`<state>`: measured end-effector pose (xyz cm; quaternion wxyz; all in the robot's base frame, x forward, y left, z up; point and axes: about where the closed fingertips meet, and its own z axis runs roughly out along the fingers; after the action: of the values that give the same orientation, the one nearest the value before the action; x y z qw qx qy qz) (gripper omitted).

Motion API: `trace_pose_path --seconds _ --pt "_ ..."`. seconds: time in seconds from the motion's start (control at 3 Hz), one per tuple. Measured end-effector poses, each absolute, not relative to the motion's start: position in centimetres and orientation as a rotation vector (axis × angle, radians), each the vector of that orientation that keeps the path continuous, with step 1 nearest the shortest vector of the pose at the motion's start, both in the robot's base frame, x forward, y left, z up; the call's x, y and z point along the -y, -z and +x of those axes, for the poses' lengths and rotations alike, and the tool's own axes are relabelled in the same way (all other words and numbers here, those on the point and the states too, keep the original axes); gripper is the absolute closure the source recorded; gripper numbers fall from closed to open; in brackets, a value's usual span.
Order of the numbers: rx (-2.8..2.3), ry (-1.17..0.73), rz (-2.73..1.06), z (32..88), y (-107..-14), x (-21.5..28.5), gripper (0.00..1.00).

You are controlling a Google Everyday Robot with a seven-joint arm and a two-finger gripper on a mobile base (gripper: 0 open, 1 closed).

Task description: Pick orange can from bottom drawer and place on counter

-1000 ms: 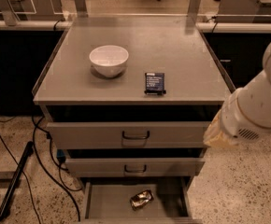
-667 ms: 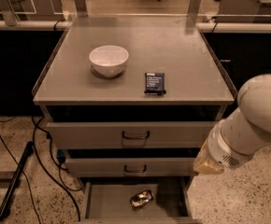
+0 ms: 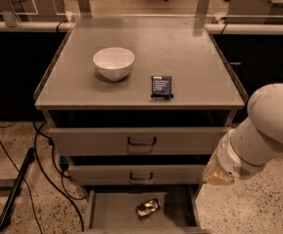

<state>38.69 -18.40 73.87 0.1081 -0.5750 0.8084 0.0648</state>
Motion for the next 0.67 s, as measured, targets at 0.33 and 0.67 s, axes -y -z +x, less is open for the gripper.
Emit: trace_pose_path --seconds 0.33,0.67 --pt "-2.355 -0.168 -1.69 39.0 -69.7 19.5 1.0" --pt "-2.33 -0.175 -1.689 39.5 -62.8 20.6 1.0"
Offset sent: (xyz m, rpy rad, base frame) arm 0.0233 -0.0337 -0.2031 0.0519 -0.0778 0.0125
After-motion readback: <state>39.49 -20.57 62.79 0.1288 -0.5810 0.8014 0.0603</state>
